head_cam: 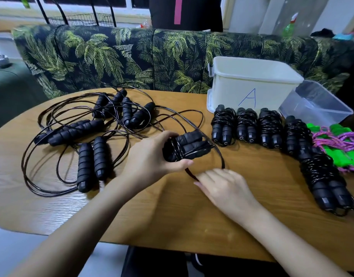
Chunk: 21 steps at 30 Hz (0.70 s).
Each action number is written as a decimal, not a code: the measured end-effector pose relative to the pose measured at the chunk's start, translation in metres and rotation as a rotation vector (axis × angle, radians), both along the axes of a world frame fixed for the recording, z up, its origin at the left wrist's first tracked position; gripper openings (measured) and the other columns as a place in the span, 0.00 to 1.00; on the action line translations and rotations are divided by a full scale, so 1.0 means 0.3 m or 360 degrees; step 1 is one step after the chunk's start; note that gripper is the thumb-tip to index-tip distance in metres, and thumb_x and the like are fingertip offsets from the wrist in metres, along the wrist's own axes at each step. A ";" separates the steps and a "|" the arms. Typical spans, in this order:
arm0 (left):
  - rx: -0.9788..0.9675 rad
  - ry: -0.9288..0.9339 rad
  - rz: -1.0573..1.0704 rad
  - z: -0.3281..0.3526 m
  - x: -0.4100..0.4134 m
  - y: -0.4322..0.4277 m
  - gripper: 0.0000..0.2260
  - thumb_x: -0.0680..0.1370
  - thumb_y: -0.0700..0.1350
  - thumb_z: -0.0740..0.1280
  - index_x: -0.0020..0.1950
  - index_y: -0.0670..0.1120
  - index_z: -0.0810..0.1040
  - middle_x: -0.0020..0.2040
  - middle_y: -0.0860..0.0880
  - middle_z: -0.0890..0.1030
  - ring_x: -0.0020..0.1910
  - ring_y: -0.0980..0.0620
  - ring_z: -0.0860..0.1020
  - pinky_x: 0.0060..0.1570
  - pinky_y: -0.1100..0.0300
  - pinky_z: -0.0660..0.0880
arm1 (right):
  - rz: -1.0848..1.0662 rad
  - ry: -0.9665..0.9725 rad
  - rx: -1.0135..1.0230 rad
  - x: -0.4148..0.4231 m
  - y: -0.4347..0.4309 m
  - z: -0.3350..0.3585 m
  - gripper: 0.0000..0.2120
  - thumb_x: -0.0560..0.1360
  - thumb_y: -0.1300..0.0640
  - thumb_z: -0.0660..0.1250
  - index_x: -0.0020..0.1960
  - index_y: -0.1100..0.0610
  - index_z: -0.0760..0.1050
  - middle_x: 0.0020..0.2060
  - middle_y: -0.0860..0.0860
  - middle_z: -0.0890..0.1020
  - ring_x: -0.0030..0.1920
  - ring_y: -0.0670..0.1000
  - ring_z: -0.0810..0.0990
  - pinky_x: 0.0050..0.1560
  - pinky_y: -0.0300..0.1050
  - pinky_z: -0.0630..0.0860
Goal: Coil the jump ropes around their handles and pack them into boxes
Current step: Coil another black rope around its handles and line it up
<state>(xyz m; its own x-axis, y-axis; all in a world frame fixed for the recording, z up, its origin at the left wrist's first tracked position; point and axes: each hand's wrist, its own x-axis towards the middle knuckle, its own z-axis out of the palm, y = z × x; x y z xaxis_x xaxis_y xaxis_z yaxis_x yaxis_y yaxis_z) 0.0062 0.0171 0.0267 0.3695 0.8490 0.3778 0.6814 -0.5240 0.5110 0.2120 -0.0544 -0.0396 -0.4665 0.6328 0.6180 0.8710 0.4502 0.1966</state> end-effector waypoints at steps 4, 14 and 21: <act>0.0120 0.0012 -0.0078 0.010 -0.044 0.010 0.33 0.64 0.71 0.64 0.63 0.54 0.76 0.50 0.60 0.80 0.49 0.58 0.78 0.43 0.60 0.72 | 0.0142 -0.0156 -0.0162 0.129 0.055 0.047 0.16 0.79 0.47 0.59 0.43 0.54 0.80 0.39 0.49 0.81 0.46 0.50 0.82 0.64 0.51 0.75; 0.0158 -0.0062 -0.0118 -0.031 -0.090 0.049 0.33 0.65 0.70 0.66 0.63 0.52 0.77 0.51 0.60 0.80 0.49 0.58 0.78 0.45 0.62 0.70 | 0.0228 -0.0069 -0.0183 0.262 0.067 0.093 0.17 0.83 0.48 0.59 0.44 0.54 0.82 0.33 0.45 0.78 0.32 0.48 0.76 0.31 0.40 0.71; 0.0179 -0.0221 -0.0262 -0.060 -0.101 0.055 0.30 0.67 0.67 0.70 0.64 0.55 0.74 0.54 0.60 0.79 0.54 0.58 0.78 0.52 0.57 0.76 | 0.0091 0.0156 -0.0344 0.314 0.064 0.068 0.22 0.83 0.43 0.55 0.43 0.51 0.82 0.35 0.42 0.79 0.38 0.50 0.78 0.38 0.52 0.81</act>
<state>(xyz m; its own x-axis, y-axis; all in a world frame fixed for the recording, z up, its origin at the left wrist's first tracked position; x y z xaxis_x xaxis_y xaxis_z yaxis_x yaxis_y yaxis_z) -0.0240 0.0335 0.0088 0.4373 0.7312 0.5236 0.5093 -0.6812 0.5259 0.3063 -0.0352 -0.0193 -0.4499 0.7293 0.5155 0.8530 0.5218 0.0062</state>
